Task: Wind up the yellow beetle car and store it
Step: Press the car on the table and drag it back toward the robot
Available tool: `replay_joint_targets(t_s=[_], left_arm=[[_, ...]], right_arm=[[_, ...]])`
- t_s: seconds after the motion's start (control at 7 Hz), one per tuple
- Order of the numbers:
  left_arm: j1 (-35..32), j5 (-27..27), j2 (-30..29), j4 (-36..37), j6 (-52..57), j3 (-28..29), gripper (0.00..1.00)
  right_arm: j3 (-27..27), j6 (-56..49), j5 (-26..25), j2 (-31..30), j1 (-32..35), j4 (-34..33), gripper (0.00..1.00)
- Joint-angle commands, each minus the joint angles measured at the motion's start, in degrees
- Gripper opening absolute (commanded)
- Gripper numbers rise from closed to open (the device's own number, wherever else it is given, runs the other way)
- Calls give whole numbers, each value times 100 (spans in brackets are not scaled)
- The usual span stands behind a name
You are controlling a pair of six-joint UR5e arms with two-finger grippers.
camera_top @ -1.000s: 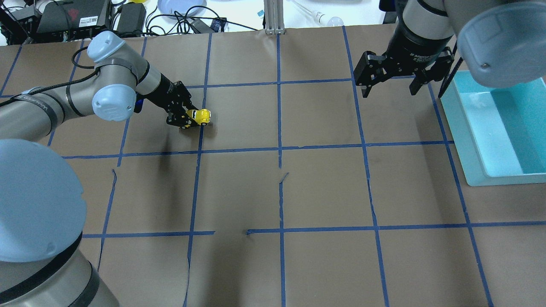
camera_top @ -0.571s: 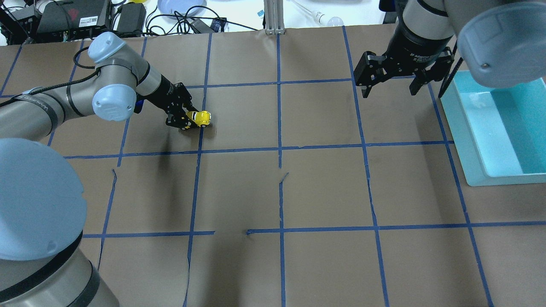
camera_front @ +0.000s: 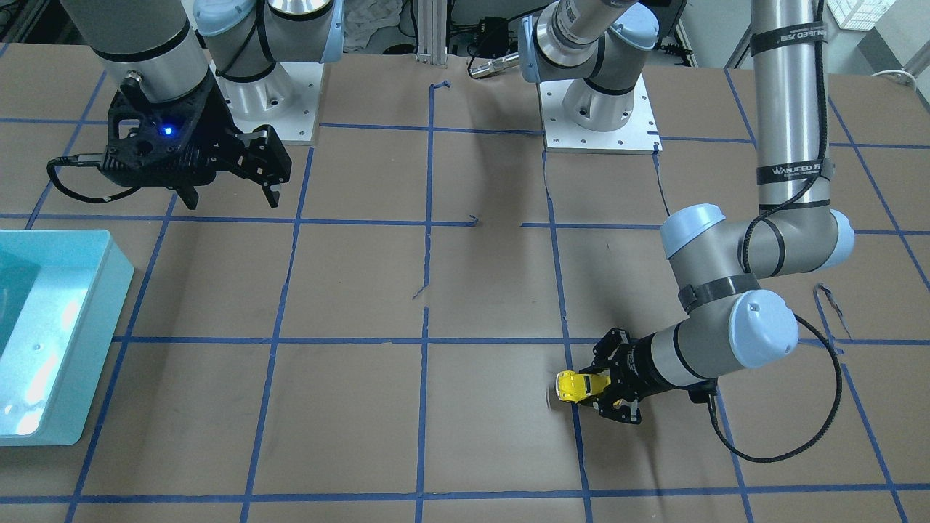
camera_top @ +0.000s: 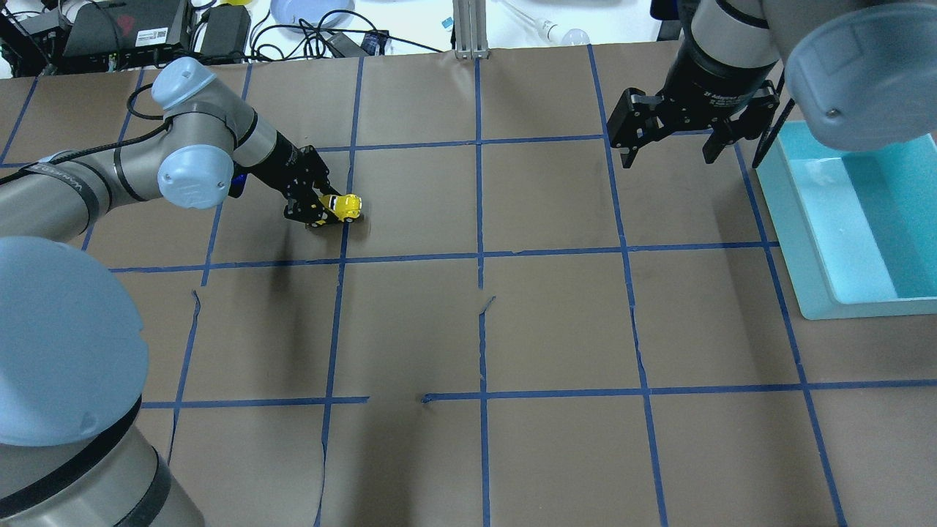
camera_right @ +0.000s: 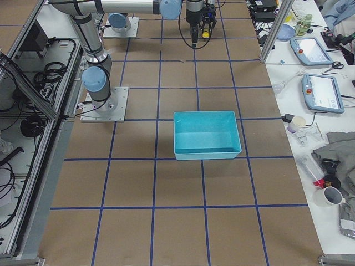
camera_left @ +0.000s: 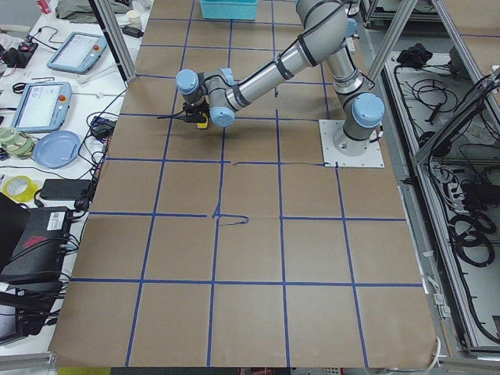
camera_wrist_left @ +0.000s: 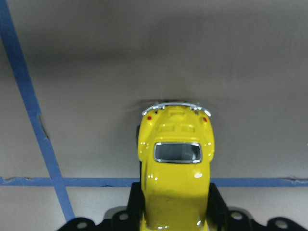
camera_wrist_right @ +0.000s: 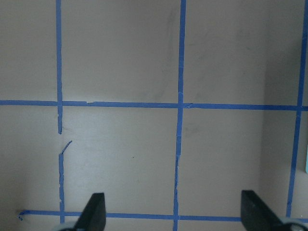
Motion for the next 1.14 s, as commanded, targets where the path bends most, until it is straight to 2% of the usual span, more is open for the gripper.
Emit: replay_joint_targets(t_s=[0.0, 1.0], left_arm=[[59, 7, -41, -9, 8, -12, 0], [499, 16, -59, -272, 508, 14, 0]], right_arm=[[0, 0, 0, 0, 0, 0, 100], [0, 0, 9, 0, 0, 0, 100]])
